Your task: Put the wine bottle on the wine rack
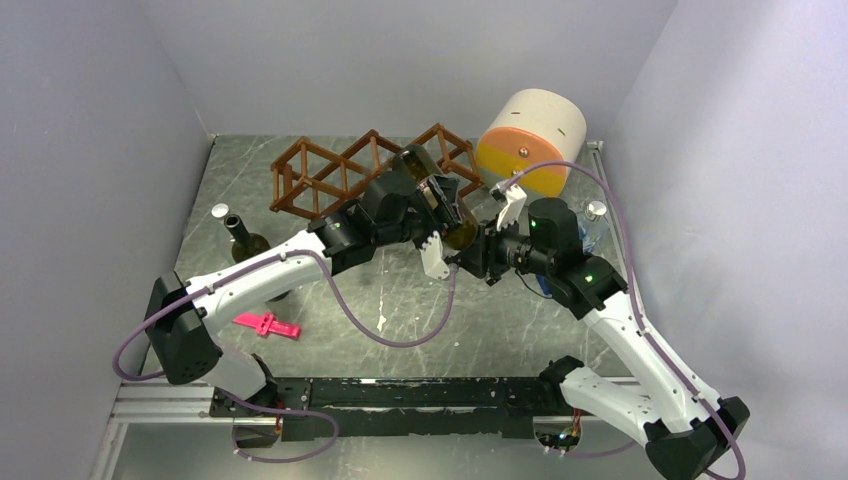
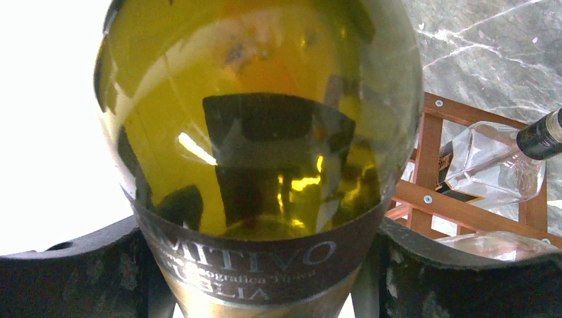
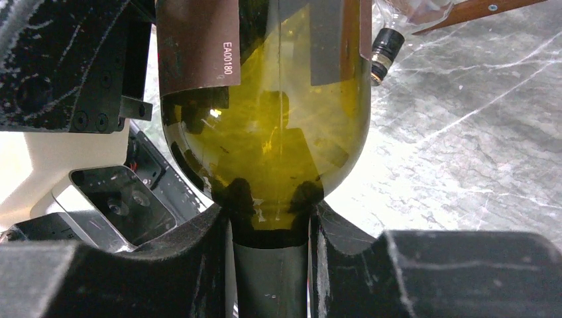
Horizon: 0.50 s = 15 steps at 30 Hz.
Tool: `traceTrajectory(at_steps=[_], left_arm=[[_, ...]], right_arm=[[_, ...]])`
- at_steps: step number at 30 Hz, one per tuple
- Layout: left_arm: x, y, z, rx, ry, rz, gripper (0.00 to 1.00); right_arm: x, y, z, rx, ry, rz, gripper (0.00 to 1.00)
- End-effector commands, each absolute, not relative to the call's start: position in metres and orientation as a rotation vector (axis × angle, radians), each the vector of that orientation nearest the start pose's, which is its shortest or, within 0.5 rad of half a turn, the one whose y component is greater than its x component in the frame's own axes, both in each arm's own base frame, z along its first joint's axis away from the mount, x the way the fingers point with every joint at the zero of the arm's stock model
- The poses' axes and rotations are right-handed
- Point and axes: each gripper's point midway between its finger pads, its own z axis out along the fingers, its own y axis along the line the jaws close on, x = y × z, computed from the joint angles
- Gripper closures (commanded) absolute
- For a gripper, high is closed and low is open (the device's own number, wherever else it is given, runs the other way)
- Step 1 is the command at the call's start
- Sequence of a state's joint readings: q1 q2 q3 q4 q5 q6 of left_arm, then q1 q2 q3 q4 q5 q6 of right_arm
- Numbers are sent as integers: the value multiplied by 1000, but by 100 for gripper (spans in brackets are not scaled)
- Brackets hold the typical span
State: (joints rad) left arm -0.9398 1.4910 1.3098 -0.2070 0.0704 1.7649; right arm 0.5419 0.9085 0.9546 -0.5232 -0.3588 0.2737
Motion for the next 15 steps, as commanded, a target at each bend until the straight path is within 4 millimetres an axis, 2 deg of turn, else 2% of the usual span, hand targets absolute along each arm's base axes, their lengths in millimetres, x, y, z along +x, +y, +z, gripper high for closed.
traceTrajectory(at_steps=[1, 2, 4, 5, 6, 11, 15], left_arm=[[293, -395, 397, 1623, 316, 427, 84], [293, -395, 395, 1617, 325, 423, 76], [294, -392, 392, 1607, 348, 422, 44], [295, -390, 389, 1597, 359, 420, 6], [294, -388, 389, 1579, 365, 421, 1], [286, -376, 386, 1485, 368, 408, 2], [279, -370, 379, 1491, 421, 339, 2]], right_arm=[[221, 210, 255, -494, 2035, 809, 100], [221, 209, 257, -491, 2026, 805, 100], [222, 208, 263, -482, 2003, 798, 100], [223, 206, 266, -472, 1991, 792, 100], [225, 205, 270, -459, 1976, 786, 100], [234, 192, 287, -362, 1926, 722, 100], [243, 178, 298, -262, 1893, 649, 100]])
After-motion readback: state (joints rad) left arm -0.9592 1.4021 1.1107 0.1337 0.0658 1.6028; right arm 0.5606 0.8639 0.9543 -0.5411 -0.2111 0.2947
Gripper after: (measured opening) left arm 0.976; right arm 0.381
